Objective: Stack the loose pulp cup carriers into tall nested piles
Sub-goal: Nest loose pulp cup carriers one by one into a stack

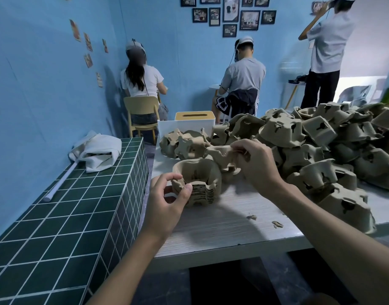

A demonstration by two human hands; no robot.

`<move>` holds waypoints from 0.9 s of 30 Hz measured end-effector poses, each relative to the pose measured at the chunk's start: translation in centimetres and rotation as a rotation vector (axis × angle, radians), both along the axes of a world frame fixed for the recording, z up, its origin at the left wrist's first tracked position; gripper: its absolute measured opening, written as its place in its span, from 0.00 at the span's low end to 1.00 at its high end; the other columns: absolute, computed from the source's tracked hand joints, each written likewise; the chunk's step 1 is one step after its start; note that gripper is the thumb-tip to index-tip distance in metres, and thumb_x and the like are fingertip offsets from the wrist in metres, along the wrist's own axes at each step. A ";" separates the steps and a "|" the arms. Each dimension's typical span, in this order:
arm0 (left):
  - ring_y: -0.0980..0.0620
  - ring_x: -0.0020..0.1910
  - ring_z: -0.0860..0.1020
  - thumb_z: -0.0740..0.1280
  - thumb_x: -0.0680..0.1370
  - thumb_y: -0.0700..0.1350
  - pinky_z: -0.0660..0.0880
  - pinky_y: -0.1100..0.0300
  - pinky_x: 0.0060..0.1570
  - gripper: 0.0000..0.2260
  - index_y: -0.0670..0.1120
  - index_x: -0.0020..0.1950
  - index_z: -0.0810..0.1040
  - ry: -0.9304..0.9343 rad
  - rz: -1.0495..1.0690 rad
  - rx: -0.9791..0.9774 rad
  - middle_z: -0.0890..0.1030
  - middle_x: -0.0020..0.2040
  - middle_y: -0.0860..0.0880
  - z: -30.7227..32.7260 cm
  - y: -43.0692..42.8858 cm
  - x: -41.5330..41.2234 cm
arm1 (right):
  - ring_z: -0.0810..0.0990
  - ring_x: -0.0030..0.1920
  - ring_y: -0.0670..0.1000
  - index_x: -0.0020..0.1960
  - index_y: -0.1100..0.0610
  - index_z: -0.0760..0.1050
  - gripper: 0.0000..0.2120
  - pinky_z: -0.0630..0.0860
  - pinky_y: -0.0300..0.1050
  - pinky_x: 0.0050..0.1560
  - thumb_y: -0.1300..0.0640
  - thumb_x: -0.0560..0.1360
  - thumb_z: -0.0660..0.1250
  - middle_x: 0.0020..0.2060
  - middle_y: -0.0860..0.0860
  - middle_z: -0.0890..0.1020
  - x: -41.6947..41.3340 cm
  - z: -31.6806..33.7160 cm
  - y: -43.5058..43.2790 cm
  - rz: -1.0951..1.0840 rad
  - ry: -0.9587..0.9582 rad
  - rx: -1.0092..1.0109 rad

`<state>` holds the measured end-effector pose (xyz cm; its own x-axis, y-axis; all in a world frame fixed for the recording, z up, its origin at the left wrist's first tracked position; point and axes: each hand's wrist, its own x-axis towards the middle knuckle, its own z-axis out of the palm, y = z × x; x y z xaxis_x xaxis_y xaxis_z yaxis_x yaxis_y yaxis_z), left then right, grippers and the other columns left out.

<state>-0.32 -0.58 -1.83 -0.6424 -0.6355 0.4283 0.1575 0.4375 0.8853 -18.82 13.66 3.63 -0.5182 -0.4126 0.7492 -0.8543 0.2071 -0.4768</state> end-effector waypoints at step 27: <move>0.54 0.54 0.79 0.67 0.70 0.65 0.77 0.60 0.54 0.17 0.58 0.54 0.77 0.041 -0.026 0.006 0.74 0.60 0.47 -0.5 -0.3 -0.2 | 0.75 0.57 0.47 0.51 0.58 0.84 0.06 0.71 0.41 0.59 0.60 0.77 0.69 0.50 0.46 0.81 4.8 -2.3 -0.7 0.244 0.001 0.077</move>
<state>-0.49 -0.92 -2.35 -0.6407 -0.6217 0.4505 0.2048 0.4272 0.8807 -13.99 12.92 1.36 -0.3953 -0.5813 0.7112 -0.8840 0.0304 -0.4665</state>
